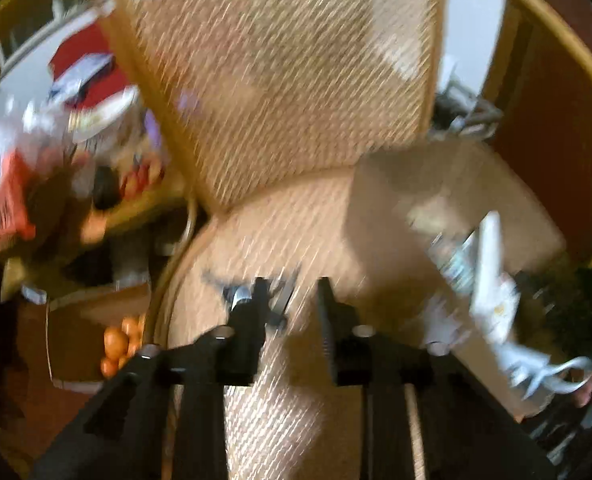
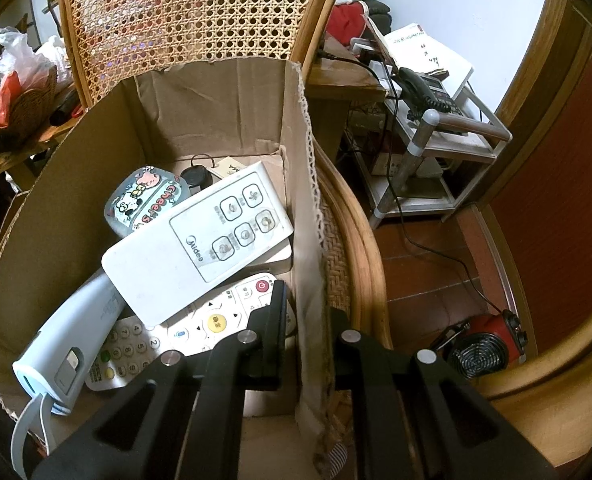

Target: Organize rigid objects

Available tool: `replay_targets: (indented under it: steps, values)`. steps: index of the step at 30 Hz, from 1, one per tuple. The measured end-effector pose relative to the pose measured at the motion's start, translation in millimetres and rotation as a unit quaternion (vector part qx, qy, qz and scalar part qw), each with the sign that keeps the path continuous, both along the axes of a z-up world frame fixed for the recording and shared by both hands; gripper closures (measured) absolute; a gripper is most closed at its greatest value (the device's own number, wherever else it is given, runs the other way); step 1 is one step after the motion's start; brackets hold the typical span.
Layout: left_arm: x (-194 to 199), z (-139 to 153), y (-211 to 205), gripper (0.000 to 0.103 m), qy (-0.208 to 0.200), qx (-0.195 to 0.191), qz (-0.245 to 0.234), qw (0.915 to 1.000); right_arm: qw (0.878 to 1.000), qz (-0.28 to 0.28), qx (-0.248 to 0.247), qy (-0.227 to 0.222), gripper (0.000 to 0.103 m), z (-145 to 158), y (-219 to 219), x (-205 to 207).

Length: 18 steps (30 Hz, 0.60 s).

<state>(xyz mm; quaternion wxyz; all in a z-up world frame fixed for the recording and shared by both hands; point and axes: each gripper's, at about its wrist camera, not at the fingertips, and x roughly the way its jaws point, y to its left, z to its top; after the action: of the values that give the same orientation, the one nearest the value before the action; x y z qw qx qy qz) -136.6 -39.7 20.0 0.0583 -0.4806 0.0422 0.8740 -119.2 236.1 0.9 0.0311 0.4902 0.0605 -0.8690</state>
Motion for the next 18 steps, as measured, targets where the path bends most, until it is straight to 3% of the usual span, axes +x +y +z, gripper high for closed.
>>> replay_targets:
  steps: [1,3,7,12,18]
  values:
    - [4.2,-13.2,-6.6,0.064,-0.012,0.003,0.014,0.9998,1.0,-0.001,0.0,0.0,0.09,0.1,-0.3,-0.2]
    - [10.9,-33.4,-12.0,0.046,-0.028,0.0,0.02,0.9994,1.0,-0.001,0.001,0.0,0.09,0.1,-0.2,-0.1]
    - [14.4,-61.2,-19.5,0.042,-0.049,-0.013,0.033,0.9982,1.0,0.0,0.0,0.0,0.09,0.0,0.5,0.2]
    - [-0.2,-87.9,-23.3,0.024,-0.062,-0.023,0.035,0.9972,1.0,0.0,0.001,0.0,0.09,0.1,0.3,0.0]
    - [-34.3,-99.1,-25.9,0.014,-0.06,0.008,0.042,0.9973,1.0,0.001,0.0,0.0,0.09,0.0,0.7,0.3]
